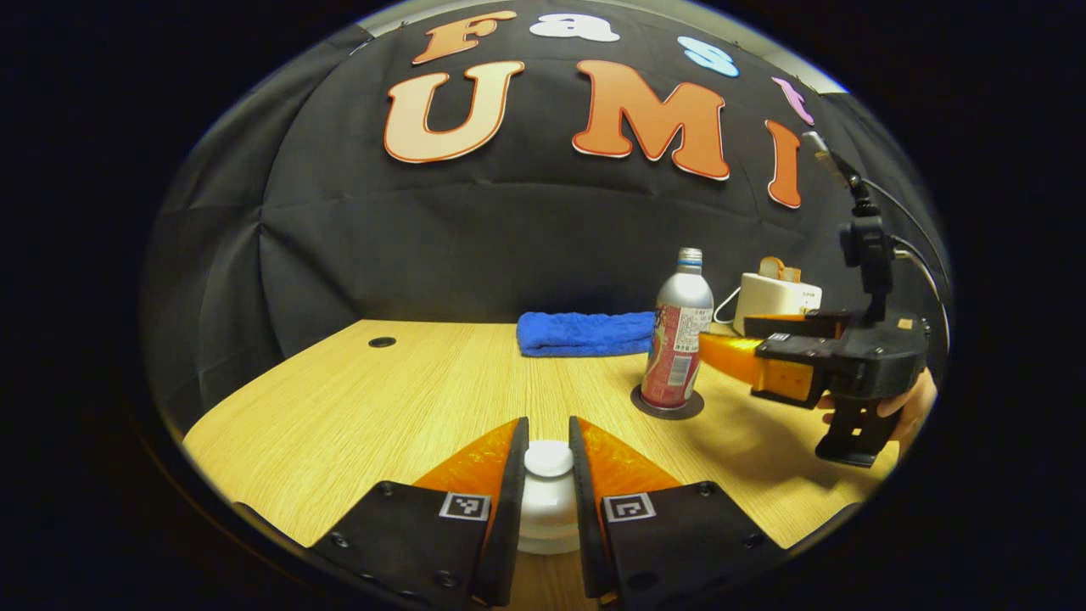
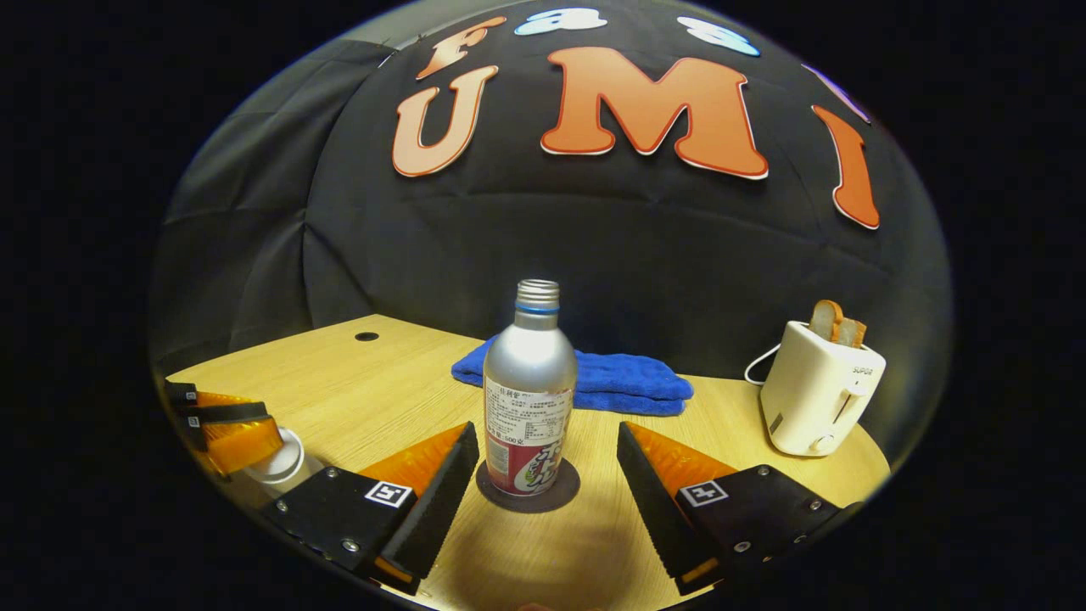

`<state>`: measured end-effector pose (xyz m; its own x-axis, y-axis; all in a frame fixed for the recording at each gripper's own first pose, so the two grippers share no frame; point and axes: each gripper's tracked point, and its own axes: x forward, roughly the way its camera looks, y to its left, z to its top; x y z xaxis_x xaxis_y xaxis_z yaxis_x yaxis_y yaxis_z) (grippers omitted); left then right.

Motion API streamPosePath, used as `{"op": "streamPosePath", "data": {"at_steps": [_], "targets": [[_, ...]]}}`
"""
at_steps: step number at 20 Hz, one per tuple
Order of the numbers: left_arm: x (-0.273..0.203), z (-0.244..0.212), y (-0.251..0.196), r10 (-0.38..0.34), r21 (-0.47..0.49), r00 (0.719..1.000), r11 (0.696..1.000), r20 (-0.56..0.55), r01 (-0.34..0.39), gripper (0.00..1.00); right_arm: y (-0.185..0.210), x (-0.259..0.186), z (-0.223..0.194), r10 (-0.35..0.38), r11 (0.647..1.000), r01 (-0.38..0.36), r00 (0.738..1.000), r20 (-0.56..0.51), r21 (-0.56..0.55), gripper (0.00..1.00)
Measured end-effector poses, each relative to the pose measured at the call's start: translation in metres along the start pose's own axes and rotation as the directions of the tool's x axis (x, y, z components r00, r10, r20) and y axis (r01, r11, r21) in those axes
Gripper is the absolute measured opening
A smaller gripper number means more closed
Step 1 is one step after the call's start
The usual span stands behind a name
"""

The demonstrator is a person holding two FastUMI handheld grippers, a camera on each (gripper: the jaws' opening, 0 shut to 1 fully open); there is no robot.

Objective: Open the teacup lid with one hand, grasp the water bottle and pour water into the teacup with the other hand; after pouring, place the water bottle on the coaster and then close the teacup lid.

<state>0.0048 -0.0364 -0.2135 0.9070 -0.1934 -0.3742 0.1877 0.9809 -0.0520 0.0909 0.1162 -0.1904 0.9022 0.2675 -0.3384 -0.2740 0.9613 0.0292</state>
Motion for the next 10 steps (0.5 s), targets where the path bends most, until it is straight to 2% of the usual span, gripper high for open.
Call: {"op": "streamPosePath", "data": {"at_steps": [5, 8, 10], "targets": [[-0.003, 0.002, -0.001, 0.015, 0.01, 1.0, 1.0, 0.006, -0.015, 0.42, -0.017, -0.026, 0.015, -0.028, 0.999, 0.027, 0.998, 0.05, 0.037, 0.98], [-0.007, 0.018, 0.0, 0.024, 0.014, 0.999, 1.0, 0.046, -0.025, 0.58, -0.027, -0.043, 0.025, -0.051, 0.998, 0.048, 0.996, 0.077, 0.036, 0.98], [-0.009, 0.03, 0.003, 0.057, 0.033, 0.996, 0.998, 0.069, -0.06, 0.73, -0.033, -0.057, 0.037, -0.073, 0.997, 0.072, 0.99, 0.118, 0.013, 0.99]]}}
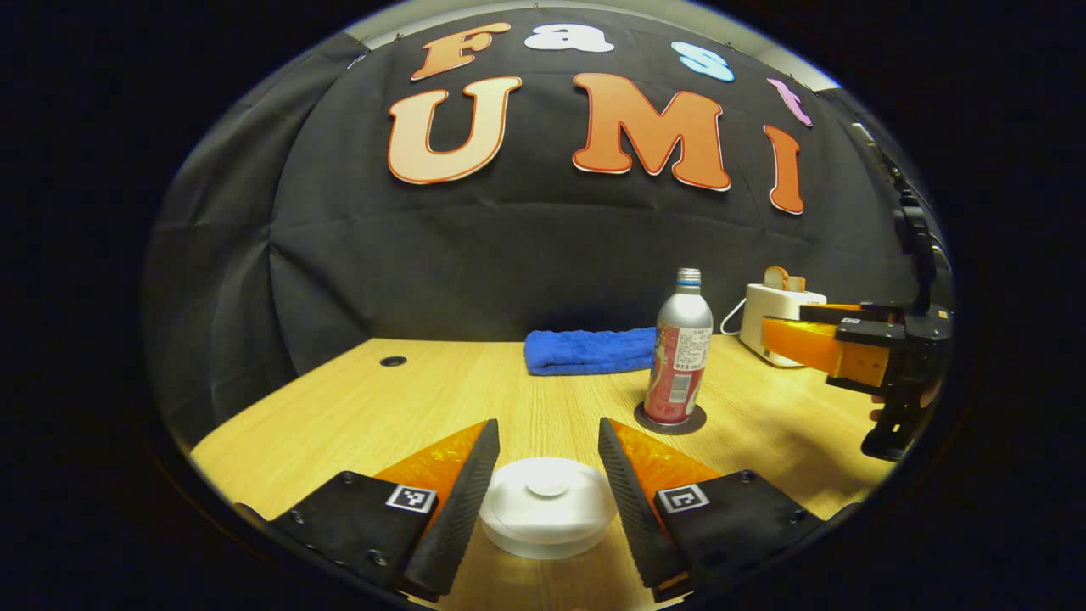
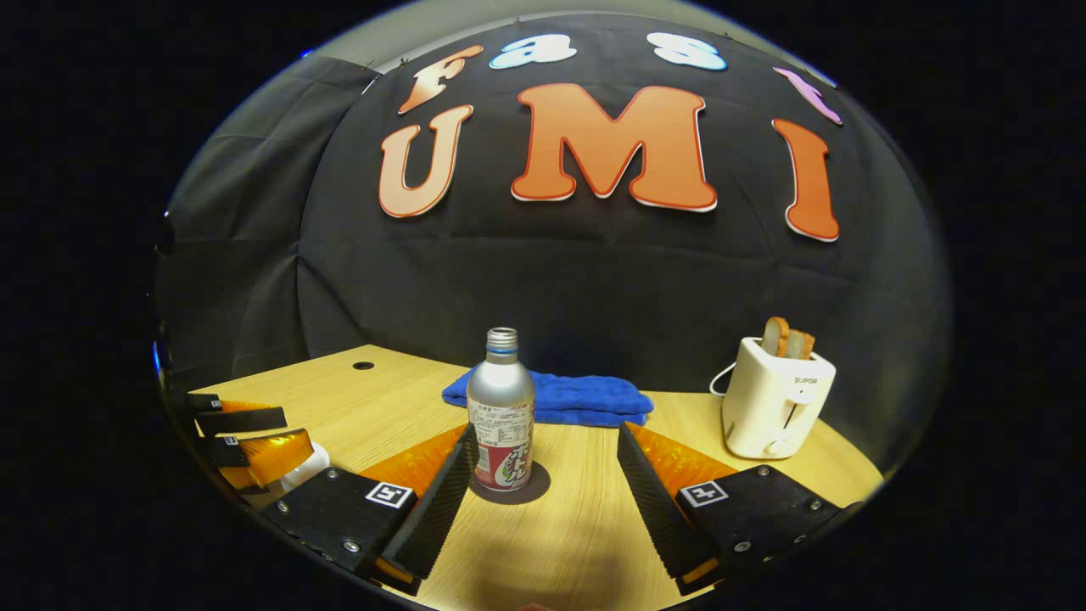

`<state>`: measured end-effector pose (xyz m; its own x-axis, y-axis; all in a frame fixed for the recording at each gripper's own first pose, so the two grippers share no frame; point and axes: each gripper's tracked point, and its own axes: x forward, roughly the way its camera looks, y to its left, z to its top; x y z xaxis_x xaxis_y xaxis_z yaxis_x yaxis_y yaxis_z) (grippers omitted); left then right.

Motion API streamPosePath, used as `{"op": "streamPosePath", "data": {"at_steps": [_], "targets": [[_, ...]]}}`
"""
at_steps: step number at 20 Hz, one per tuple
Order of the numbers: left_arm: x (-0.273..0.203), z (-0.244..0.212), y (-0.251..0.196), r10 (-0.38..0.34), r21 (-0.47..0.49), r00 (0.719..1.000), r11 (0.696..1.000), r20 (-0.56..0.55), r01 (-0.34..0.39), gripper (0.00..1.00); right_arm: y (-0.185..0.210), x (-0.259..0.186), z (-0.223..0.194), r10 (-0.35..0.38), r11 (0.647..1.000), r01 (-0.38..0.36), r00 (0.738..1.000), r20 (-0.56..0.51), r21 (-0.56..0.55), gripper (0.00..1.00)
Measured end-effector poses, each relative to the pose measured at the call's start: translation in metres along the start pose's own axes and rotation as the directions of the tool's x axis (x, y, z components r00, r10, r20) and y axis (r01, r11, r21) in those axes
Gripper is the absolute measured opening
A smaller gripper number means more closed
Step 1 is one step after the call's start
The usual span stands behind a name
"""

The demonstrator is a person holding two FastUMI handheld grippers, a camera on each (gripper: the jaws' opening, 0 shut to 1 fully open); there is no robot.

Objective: Open the teacup lid with one hand, grasp the water bottle and pour water into the teacup with the other hand; after pouring, place the water bottle on the coaster and then close the teacup lid.

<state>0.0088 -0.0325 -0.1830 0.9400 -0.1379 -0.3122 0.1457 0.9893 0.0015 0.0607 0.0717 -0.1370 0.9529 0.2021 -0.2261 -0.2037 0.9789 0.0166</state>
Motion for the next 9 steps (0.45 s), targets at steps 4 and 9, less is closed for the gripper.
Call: {"op": "streamPosePath", "data": {"at_steps": [4, 9], "targets": [[-0.012, 0.038, -0.006, 0.023, -0.017, 0.996, 1.0, 0.085, -0.021, 0.89, -0.011, -0.02, 0.022, -0.032, 0.999, 0.035, 0.997, 0.063, -0.042, 0.98], [-0.035, 0.084, -0.014, 0.045, -0.031, 0.985, 0.999, 0.165, -0.041, 0.97, -0.018, -0.043, 0.039, -0.043, 0.998, 0.048, 0.994, 0.102, -0.049, 0.98]]}}
